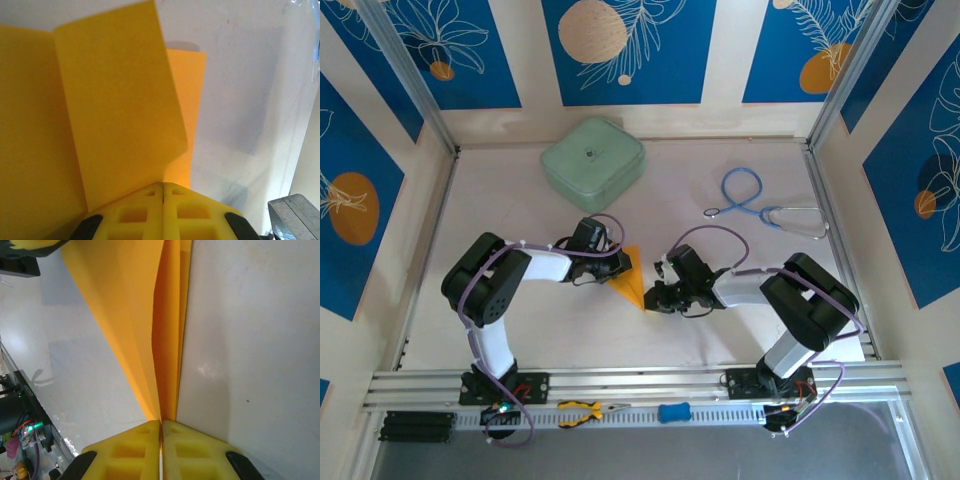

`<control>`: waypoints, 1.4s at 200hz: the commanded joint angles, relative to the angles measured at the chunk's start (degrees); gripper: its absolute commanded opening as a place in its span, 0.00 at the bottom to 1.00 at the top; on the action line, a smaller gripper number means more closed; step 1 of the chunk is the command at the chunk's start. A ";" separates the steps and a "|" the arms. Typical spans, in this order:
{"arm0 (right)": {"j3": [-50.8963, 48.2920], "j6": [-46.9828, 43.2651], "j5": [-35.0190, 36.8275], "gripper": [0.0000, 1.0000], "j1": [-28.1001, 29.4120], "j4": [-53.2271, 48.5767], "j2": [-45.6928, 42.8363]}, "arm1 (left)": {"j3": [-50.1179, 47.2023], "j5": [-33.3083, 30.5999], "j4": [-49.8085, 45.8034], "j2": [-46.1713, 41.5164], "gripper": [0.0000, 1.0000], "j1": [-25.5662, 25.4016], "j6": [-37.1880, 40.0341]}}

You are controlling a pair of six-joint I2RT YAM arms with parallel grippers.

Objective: Fold a paper plane with a square sheet of paper (pick it up from the middle)
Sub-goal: Fourth fold the wing at the center of the table.

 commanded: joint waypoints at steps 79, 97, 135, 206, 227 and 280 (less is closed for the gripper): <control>-0.30 -1.28 1.54 0.09 1.74 -9.52 -0.05 | -0.78 -3.21 -4.19 1.95 0.00 -0.16 0.17; -0.54 -1.17 1.81 0.08 1.79 -9.78 -0.52 | -0.85 -3.30 -4.35 1.91 0.00 -0.15 0.15; -0.70 -1.38 0.26 0.10 1.88 -9.21 -1.10 | -0.96 -3.57 -4.44 1.91 0.00 -0.15 -0.11; -0.23 -1.83 0.46 0.12 1.96 -11.14 -2.57 | -1.38 -3.66 -3.93 1.73 0.00 -0.14 -0.34; 0.27 -1.62 1.32 0.14 1.96 -12.42 -4.05 | -1.58 -3.60 -3.65 1.82 0.00 -0.23 -0.54; 4.43 0.30 -0.60 0.14 -1.61 -12.53 -9.88 | -1.87 -3.66 -3.39 1.56 0.00 -0.19 -0.49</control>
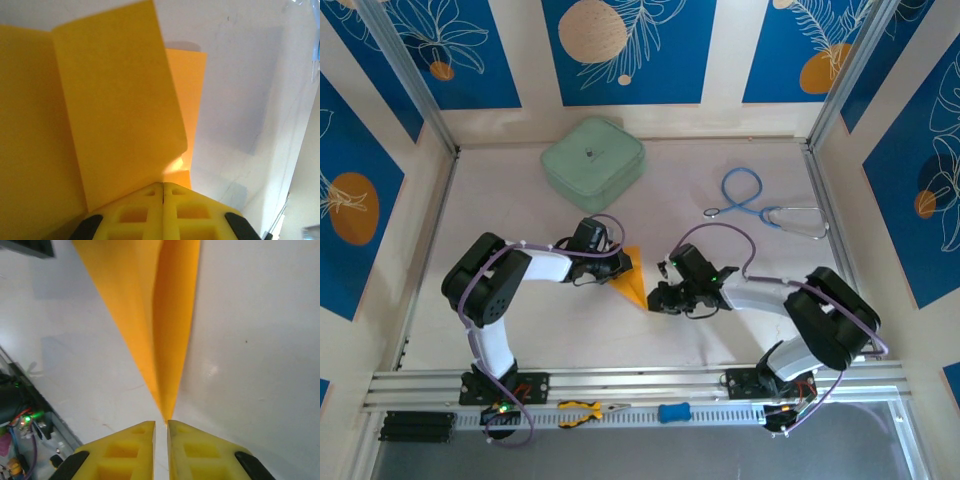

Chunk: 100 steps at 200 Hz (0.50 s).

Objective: Fold a paper plane with a square sheet of paper (pick it up from the middle)
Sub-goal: Fourth fold the wing at the center of the table.

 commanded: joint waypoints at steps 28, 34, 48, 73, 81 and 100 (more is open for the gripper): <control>7.30 2.51 -5.33 0.11 -1.83 1.16 3.73 | -1.84 -3.53 -3.31 1.75 0.00 -0.13 -0.12; 8.18 3.07 -5.29 0.11 -1.94 1.58 5.12 | -1.77 -3.53 -3.23 1.82 0.00 -0.11 -0.14; 10.49 3.33 -6.47 0.10 -2.10 2.28 8.05 | -1.74 -3.37 -3.22 1.90 0.00 -0.08 -0.12; 13.77 2.95 -6.63 0.08 -1.75 2.44 12.12 | -1.69 -3.35 -3.31 1.86 0.00 -0.08 -0.09; 14.48 3.05 -6.35 0.08 -1.83 2.16 13.09 | -1.59 -3.36 -3.40 1.89 0.00 -0.12 -0.03; 15.40 2.81 -6.40 0.08 -1.60 2.00 14.64 | -1.68 -3.47 -3.40 1.82 0.00 -0.07 -0.10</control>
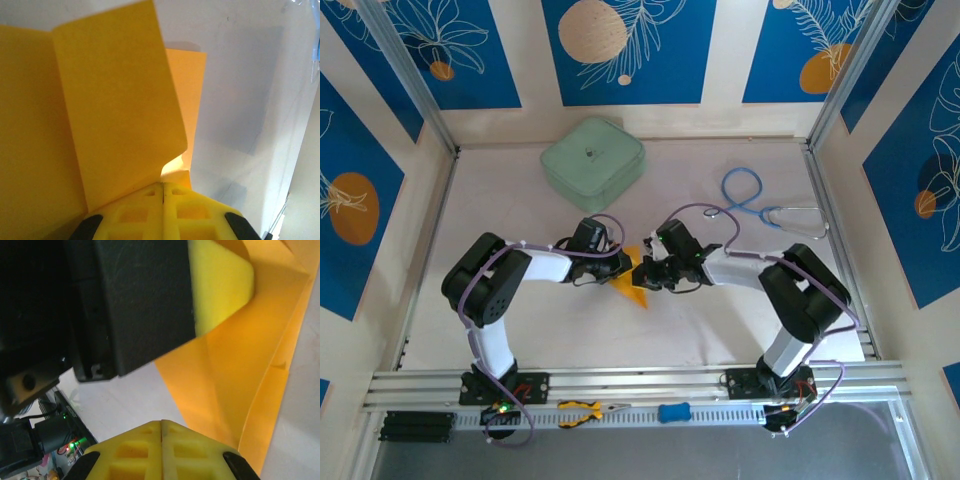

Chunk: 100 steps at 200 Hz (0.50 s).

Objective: Fold a paper plane with a square sheet of paper (pick it up from the middle)
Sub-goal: Fourth fold the wing at the center of the table.

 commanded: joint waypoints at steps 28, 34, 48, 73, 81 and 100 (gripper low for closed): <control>2.18 -0.29 -1.52 0.08 0.30 -1.23 3.24 | -1.52 -3.46 -3.62 1.89 0.00 -0.08 -0.01; 2.10 -0.40 -1.56 0.08 0.38 -1.30 3.46 | -1.52 -3.46 -3.58 1.83 0.00 -0.14 -0.06; 1.77 -0.74 -1.12 0.08 0.68 -2.14 3.76 | -1.48 -3.47 -3.68 1.82 0.00 -0.11 -0.03; 0.25 -0.85 -0.64 0.08 1.10 -2.50 3.82 | -1.55 -3.55 -3.79 1.78 0.00 -0.08 0.00; -0.23 -0.87 -0.35 0.08 1.19 -2.86 3.96 | -1.64 -3.65 -3.84 1.75 0.00 -0.15 -0.01; -1.71 -0.75 -0.15 0.08 1.34 -2.54 3.99 | -1.59 -3.64 -3.81 1.73 0.00 -0.12 -0.01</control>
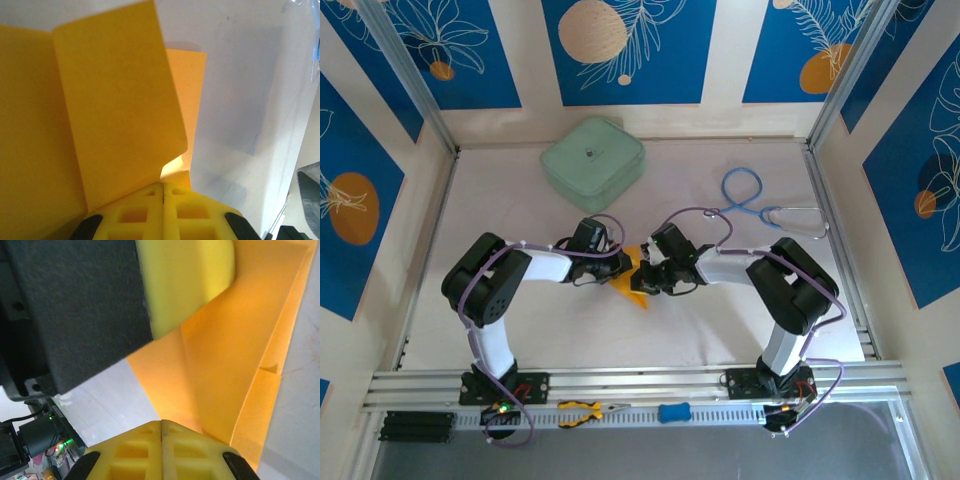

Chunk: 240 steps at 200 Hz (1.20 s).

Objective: Fold a paper plane with a square sheet of paper (pick it up from the middle)
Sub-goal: Fourth fold the wing at the center of the table.

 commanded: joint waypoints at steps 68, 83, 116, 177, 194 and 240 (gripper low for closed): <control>-6.89 0.16 -0.67 0.07 0.79 0.65 0.27 | -1.74 -4.03 -4.13 1.55 0.00 -0.06 -0.26; -8.18 0.46 -0.59 0.07 0.96 1.10 -0.23 | -1.76 -4.07 -4.13 1.56 0.00 -0.08 -0.20; -10.48 0.73 -0.07 0.07 1.61 1.15 -1.76 | -2.00 -4.30 -4.05 1.73 0.00 0.03 -0.66; -14.95 0.90 0.66 0.07 3.36 0.59 -5.14 | -3.04 -4.91 -3.17 1.86 0.00 0.37 -1.74; -16.73 1.62 1.09 0.07 3.85 1.03 -5.89 | -3.49 -5.06 -2.58 1.85 0.00 0.37 -1.93; -20.13 3.61 1.92 0.07 5.35 2.05 -8.33 | -4.99 -5.40 -1.19 1.12 0.00 0.41 -2.20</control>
